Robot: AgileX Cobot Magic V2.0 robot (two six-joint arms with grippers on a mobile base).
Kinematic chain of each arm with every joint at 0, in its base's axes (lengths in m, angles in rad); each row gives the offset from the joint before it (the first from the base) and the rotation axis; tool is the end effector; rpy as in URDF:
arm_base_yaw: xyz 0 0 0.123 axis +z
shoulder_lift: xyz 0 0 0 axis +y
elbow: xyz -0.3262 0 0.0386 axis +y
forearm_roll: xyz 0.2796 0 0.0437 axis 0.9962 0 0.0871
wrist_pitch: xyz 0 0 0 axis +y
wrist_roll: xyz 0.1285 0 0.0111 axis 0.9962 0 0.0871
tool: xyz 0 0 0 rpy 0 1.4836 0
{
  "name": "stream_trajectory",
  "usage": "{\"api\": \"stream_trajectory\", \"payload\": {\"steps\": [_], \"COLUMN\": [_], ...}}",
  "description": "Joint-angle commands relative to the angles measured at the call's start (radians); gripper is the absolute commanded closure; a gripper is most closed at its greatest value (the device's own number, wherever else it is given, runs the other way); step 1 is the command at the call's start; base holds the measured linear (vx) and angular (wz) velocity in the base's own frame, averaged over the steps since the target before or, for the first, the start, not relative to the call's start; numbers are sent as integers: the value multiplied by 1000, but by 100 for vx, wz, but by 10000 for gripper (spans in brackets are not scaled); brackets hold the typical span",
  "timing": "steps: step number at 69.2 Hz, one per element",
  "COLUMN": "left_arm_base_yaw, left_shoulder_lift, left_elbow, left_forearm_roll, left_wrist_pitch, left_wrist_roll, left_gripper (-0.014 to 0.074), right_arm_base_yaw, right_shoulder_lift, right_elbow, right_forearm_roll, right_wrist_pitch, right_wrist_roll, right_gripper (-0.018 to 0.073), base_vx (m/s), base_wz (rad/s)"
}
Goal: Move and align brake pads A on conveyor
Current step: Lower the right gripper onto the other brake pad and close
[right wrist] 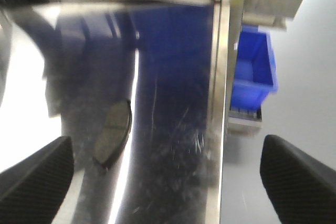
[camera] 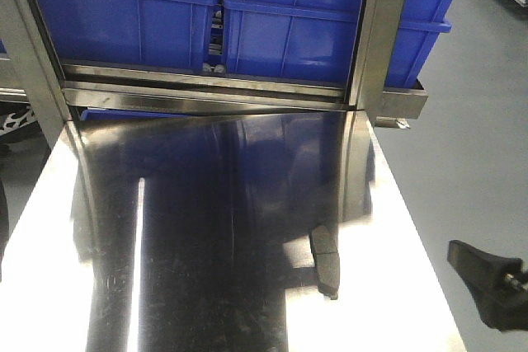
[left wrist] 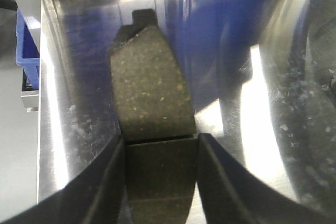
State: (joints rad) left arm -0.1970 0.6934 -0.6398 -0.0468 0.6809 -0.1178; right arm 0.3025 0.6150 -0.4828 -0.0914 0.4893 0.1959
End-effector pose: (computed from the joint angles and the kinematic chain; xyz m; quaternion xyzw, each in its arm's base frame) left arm 0.1543 -0.0347 0.3120 0.0257 0.8947 -0.0908 0.4365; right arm 0.1446 0.0393 0.2837 -0.0706 0.8653 0.0846 0.4891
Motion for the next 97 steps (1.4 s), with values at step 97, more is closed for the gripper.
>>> {"api": "stream_trajectory", "payload": {"steps": [97], "left_arm_base_yaw": [-4], "left_shoulder_lift": [-7], "left_elbow": [-30], "left_forearm_roll": [-2], "left_wrist_pitch": [-82], "left_wrist_roll": [0], "left_gripper": [458], "right_arm_base_yaw": [176], "right_shoulder_lift": [1248], "right_elbow": [-754], "right_forearm_roll": [26], "right_wrist_pitch": [283], "right_wrist_roll": [143], "right_gripper": [-21], "base_vx": [0], "base_wz": [0]}}
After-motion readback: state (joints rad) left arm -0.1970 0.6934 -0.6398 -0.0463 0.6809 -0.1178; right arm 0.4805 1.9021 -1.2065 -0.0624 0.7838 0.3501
